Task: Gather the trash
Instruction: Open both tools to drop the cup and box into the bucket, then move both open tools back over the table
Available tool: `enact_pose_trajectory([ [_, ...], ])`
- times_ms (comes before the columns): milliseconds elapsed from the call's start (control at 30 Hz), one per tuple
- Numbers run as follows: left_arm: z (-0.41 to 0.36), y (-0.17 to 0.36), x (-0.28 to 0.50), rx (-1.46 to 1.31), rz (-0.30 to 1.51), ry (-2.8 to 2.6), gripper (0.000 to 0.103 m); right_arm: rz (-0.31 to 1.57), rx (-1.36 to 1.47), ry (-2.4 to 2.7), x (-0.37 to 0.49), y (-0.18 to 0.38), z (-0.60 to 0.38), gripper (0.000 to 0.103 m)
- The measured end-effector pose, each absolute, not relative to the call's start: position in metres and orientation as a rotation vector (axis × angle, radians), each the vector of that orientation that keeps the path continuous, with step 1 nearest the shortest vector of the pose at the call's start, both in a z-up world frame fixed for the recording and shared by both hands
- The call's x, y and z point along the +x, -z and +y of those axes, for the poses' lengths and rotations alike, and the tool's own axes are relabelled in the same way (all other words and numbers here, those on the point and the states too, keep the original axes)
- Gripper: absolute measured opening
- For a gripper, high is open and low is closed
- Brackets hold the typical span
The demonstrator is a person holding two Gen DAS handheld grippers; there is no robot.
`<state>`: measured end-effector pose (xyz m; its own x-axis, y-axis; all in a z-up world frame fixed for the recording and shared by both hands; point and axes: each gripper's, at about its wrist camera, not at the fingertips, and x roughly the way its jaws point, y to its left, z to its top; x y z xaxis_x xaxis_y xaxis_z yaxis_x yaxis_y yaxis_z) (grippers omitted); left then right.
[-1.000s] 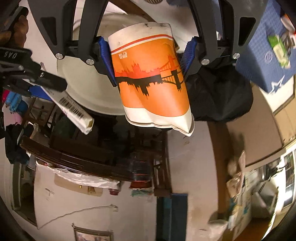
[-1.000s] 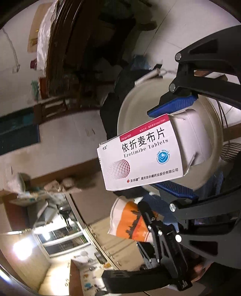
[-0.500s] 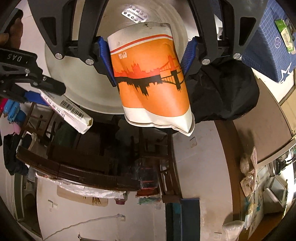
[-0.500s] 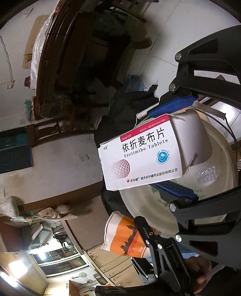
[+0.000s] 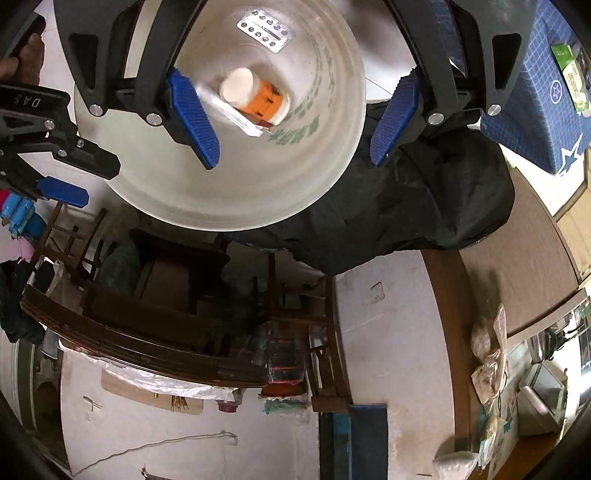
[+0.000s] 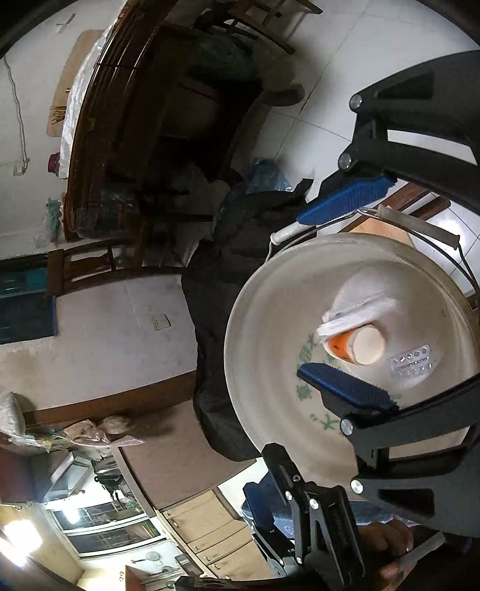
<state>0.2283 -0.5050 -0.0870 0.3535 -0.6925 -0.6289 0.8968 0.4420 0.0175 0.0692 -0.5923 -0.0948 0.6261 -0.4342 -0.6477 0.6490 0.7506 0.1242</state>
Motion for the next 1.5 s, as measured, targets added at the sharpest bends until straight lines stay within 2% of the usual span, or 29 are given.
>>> enact_pose_trajectory([
  [333, -0.465, 0.081, 0.232, 0.369, 0.59, 1.004, 0.084, 0.605, 0.345, 0.578, 0.078, 0.083, -0.559, 0.074],
  [633, -0.369, 0.084, 0.244, 0.338, 0.581, 0.856, 0.084, 0.572, 0.276, 0.376, 0.117, 0.068, -0.491, 0.074],
  [1200, -0.115, 0.111, 0.278, 0.12, 0.715, 0.397, 0.084, 0.698, 0.129, -0.07, 0.219, 0.096, -0.329, 0.074],
  [1500, 0.056, 0.093, 0.293, -0.023, 0.692, 0.096, 0.084, 0.741, 0.008, -0.326, 0.258, 0.108, -0.22, 0.074],
])
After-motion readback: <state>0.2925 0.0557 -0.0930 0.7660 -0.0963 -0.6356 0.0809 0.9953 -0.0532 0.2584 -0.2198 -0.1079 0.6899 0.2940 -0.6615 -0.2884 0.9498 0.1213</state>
